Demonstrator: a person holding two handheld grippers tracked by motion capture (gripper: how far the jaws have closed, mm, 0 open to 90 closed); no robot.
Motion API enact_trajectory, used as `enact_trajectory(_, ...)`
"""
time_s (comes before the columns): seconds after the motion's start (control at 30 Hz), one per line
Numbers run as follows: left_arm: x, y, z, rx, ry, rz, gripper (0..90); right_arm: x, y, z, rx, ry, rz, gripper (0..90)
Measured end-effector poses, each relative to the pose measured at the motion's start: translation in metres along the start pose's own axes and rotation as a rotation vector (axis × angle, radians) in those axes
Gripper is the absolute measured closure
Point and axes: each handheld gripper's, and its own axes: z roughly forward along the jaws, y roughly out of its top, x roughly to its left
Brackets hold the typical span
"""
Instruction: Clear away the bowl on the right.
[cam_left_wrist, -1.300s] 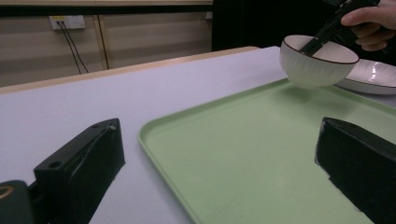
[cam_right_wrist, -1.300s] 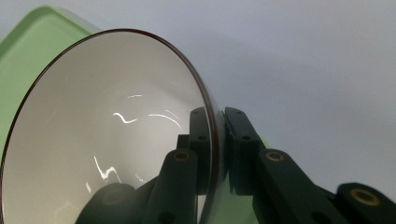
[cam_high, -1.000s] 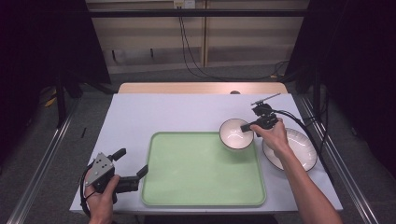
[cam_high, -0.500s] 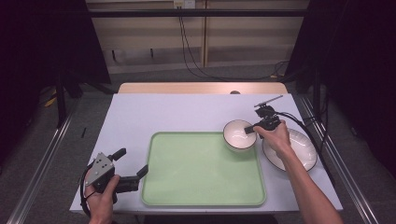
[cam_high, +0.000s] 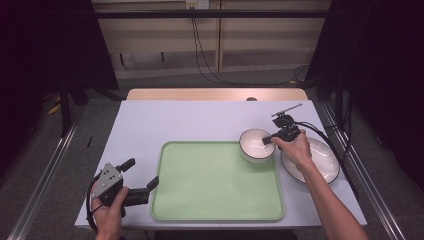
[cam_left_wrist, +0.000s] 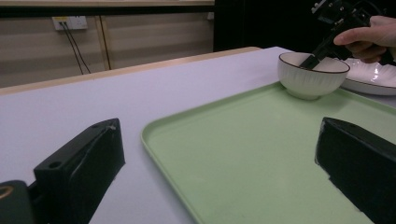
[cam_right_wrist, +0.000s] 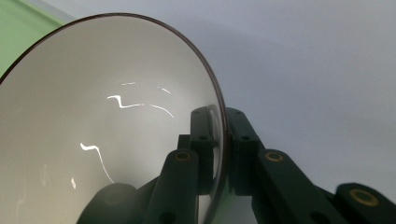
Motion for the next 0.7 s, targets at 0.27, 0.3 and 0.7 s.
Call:
enact_trajectory(0.27, 0.0006, -0.0003, -0.0006, 0.002, 0.002, 0.002, 1.4, 0.0020, -0.0017, 0.0006, -0.023, -0.009, -0.029, 82.8)
enact_trajectory(0.3, 0.0006, -0.0003, -0.0009, 0.004, 0.003, 0.002, 1.4, 0.0023, -0.0018, 0.0007, -0.024, -0.012, -0.029, 82.7)
enact_trajectory(0.7, 0.0002, -0.0002, -0.0015, -0.001, 0.005, -0.004, 1.3, 0.0044, -0.0028, 0.0002, -0.041, -0.033, -0.047, 60.8)
